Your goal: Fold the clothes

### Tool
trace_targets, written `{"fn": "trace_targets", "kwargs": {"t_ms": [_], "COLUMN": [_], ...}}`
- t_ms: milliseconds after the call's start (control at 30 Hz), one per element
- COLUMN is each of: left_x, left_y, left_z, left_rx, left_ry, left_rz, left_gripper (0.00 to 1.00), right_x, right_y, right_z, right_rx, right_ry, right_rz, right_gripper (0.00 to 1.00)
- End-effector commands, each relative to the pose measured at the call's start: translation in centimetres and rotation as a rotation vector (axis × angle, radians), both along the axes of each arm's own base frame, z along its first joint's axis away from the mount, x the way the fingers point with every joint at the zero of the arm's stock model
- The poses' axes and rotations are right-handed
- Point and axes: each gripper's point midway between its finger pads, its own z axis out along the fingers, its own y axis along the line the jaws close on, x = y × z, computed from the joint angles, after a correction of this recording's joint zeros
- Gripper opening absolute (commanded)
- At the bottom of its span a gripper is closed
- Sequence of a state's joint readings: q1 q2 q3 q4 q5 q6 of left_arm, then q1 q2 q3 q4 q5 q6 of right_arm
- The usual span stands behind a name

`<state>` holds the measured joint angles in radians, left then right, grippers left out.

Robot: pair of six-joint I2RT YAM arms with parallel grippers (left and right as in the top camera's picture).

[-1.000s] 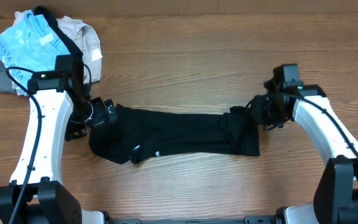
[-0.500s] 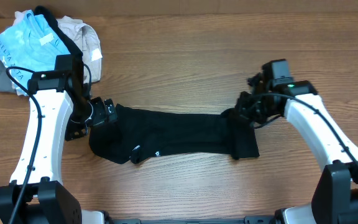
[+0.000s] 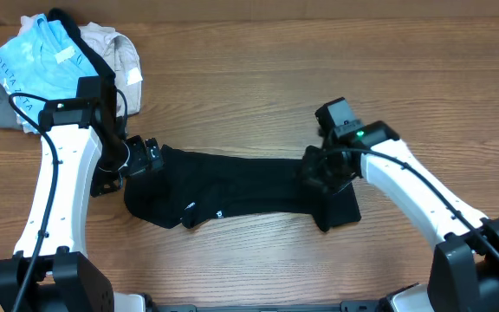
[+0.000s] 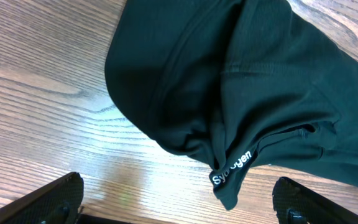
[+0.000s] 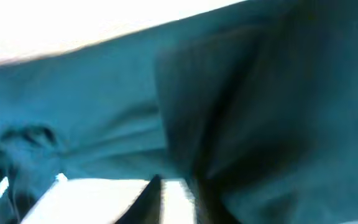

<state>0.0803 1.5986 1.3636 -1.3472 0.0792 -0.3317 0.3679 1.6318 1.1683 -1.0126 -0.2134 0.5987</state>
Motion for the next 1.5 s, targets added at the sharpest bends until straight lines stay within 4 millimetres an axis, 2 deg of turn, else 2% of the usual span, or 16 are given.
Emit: {"fn": "trace_targets", "kwargs": {"t_ms": [0,33,67,200,267,333,400,500,700,867,1000,1067,1167,1300,1400,1467], "left_x": [-0.1,-0.1,-0.1,-0.1,-0.2,-0.4,-0.4,-0.2,-0.2,-0.4,-0.4,-0.4,-0.4,-0.4,-0.4,-0.4], "left_y": [-0.2,-0.2,-0.2,-0.2,-0.2,-0.2,-0.2,-0.2,-0.5,-0.5,-0.5,-0.5,-0.5,-0.5,-0.5,-0.5], "left_z": [0.3,0.3,0.3,0.3,0.3,0.3,0.3,0.3,0.4,0.4,0.4,0.3,0.3,0.3,0.3,0.3], "left_rx": [-0.006,-0.006,-0.006,-0.007,-0.007,-0.007,-0.007,-0.008,-0.023,-0.022,-0.022,-0.023,-0.022,-0.022,-0.022,-0.022], "left_ry": [-0.012,-0.012,-0.012,-0.012,-0.008,-0.002,-0.002,-0.009,-0.010,-0.003,-0.003,-0.003,-0.002,-0.003,-0.002,-0.002], "left_rz": [-0.024,-0.024,-0.024,-0.024,-0.024,-0.024,-0.024,-0.024,-0.023,-0.024,-0.024,-0.024,-0.024,-0.024,-0.024,-0.024], "left_gripper": [1.00,1.00,1.00,1.00,1.00,1.00,1.00,1.00,1.00,1.00,1.00,1.00,1.00,1.00,1.00,1.00], "right_x": [3.1,3.2,3.2,3.0,2.8,2.5,2.4,1.7,0.7,0.4,0.4,0.5,0.8,1.4,1.7,2.2], "right_y": [-2.7,-3.3,-3.7,-5.7,-7.1,-7.9,-7.3,-5.7,-2.7,0.4,1.4,1.5,1.1,-0.5,-1.4,-1.9], "right_z": [3.8,4.6,5.2,6.2,6.0,5.5,4.9,3.4,-0.6,-2.2,-3.5,-4.4,-5.5,-6.7,-6.8,-5.9], "right_rx": [-0.110,-0.123,-0.129,-0.141,-0.145,-0.118,-0.033,0.083,0.265,0.496,0.584,0.587,0.587,0.523,0.495,0.494], "right_ry": [-0.117,-0.115,-0.113,-0.085,-0.054,-0.030,-0.025,-0.015,-0.031,-0.093,-0.123,-0.111,-0.077,-0.048,-0.053,-0.054], "right_rz": [-0.051,-0.045,-0.037,-0.060,-0.101,-0.119,-0.064,0.020,0.066,0.114,0.138,0.136,0.092,-0.001,-0.018,-0.032], "right_gripper": [0.58,0.69,0.75,0.75,0.70,0.47,0.31,0.20,0.20,0.21,0.27,0.27,0.38,0.39,0.28,0.22]}}
